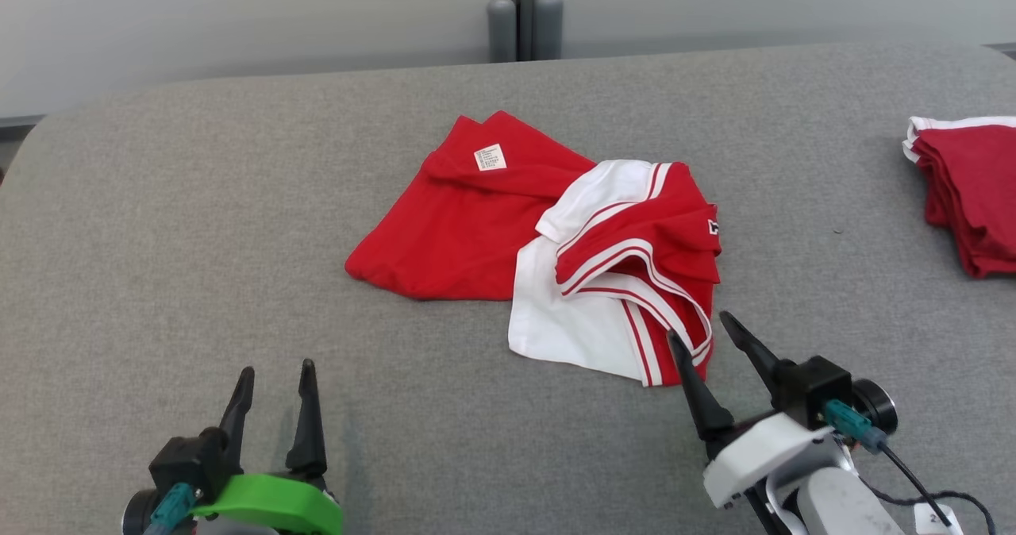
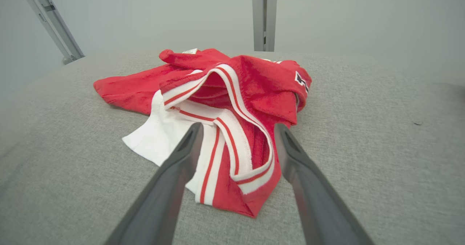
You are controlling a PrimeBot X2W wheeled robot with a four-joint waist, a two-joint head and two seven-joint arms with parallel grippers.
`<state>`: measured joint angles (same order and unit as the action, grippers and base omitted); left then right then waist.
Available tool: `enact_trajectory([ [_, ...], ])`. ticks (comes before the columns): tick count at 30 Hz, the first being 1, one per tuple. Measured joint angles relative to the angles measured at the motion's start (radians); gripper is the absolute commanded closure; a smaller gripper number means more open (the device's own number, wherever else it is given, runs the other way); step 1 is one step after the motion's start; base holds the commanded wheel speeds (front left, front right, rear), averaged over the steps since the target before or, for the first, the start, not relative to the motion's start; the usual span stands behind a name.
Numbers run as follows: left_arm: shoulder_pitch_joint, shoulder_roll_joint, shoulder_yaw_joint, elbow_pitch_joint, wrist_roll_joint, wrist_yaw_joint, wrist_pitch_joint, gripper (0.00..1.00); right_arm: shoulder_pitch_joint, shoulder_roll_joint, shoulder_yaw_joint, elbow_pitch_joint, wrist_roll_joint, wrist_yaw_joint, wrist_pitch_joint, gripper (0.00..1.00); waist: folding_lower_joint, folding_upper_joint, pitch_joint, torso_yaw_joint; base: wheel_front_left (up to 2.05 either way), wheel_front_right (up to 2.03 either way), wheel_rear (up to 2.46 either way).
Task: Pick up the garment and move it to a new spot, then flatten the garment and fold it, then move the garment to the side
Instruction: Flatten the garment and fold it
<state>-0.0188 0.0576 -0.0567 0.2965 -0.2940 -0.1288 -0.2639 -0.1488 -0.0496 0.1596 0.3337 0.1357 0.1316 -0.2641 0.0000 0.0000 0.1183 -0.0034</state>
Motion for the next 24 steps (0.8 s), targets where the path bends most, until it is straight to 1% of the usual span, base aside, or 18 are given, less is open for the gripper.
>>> enact_trajectory([
  [5,-0.054,-0.004,-0.034,-0.002,-0.008,0.0,0.0,0.0,-0.121,0.001,0.068,0.032,-0.089,0.0,0.0,0.0,0.0,0.0,0.035,0.022,0.0,0.0,0.0],
  [7,-0.063,-0.005,-0.045,0.002,-0.013,0.0,0.0,0.0,-0.174,0.001,0.084,0.069,-0.133,0.0,0.0,0.0,0.0,0.0,0.05,0.035,0.0,0.0,0.0],
  [14,-0.081,-0.006,-0.066,0.019,-0.032,0.0,0.0,0.0,-0.312,0.002,0.124,0.184,-0.229,0.0,0.0,0.0,0.0,0.0,0.09,0.089,0.0,0.0,0.0],
  [16,-0.086,-0.006,-0.069,0.023,-0.043,0.0,0.0,0.0,-0.33,0.002,0.12,0.233,-0.253,0.0,0.0,0.0,0.0,0.0,0.101,0.104,0.0,0.0,0.0],
  [19,-0.09,-0.006,-0.071,0.027,-0.058,0.0,0.0,0.0,-0.35,0.001,0.088,0.293,-0.281,0.0,0.0,0.0,0.0,0.0,0.118,0.124,0.0,0.0,0.0],
  [24,-0.101,-0.007,-0.071,0.026,-0.066,0.0,0.0,0.0,-0.359,0.002,0.063,0.315,-0.288,0.0,0.0,0.0,0.0,0.0,0.148,0.149,0.0,0.0,0.0],
])
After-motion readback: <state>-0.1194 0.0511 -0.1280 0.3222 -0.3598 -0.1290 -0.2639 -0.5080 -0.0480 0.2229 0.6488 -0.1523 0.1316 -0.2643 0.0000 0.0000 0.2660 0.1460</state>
